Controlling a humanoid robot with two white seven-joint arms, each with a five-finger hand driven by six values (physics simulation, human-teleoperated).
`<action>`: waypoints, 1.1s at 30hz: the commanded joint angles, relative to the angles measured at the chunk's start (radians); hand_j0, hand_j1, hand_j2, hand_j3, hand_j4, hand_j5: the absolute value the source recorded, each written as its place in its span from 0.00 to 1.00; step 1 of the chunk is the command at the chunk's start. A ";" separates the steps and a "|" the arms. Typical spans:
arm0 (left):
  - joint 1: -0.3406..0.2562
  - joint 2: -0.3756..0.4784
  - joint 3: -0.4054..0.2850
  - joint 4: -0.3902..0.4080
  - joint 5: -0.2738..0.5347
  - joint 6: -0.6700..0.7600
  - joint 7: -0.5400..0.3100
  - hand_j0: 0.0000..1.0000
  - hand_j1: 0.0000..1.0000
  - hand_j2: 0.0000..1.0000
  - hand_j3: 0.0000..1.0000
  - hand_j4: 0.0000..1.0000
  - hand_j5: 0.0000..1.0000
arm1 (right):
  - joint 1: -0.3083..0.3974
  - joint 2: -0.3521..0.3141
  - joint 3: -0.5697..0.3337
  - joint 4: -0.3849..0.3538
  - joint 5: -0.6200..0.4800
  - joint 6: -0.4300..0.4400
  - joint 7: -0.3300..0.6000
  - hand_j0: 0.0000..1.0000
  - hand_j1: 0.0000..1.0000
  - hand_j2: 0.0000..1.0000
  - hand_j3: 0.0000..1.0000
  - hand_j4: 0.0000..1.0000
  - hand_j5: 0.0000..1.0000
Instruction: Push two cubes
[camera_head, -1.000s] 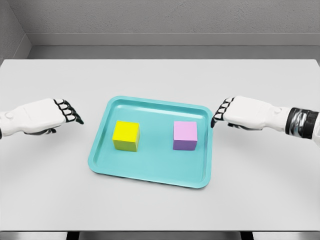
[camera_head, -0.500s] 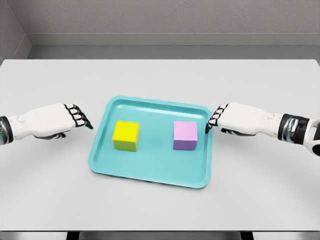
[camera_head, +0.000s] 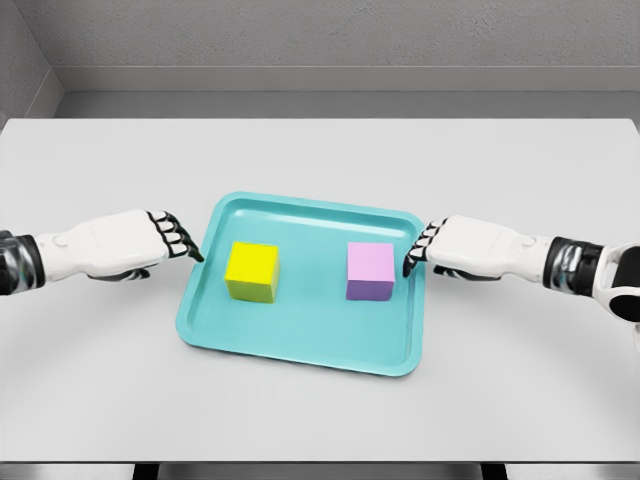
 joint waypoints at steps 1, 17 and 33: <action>0.000 -0.005 -0.003 -0.001 0.005 0.001 0.000 0.80 0.80 0.80 0.80 0.80 0.80 | 0.000 0.011 0.001 0.008 -0.003 0.003 0.000 0.59 0.59 0.59 0.59 0.59 0.59; 0.002 -0.040 -0.018 -0.015 0.005 0.001 -0.012 0.80 0.80 0.80 0.80 0.80 0.80 | -0.006 0.066 0.003 0.008 0.024 0.003 0.000 0.57 0.57 0.57 0.57 0.57 0.57; -0.008 -0.084 -0.018 -0.038 0.005 0.001 -0.027 0.80 0.80 0.80 0.80 0.80 0.80 | -0.040 0.126 0.015 0.083 0.035 0.003 0.000 0.57 0.57 0.57 0.57 0.57 0.57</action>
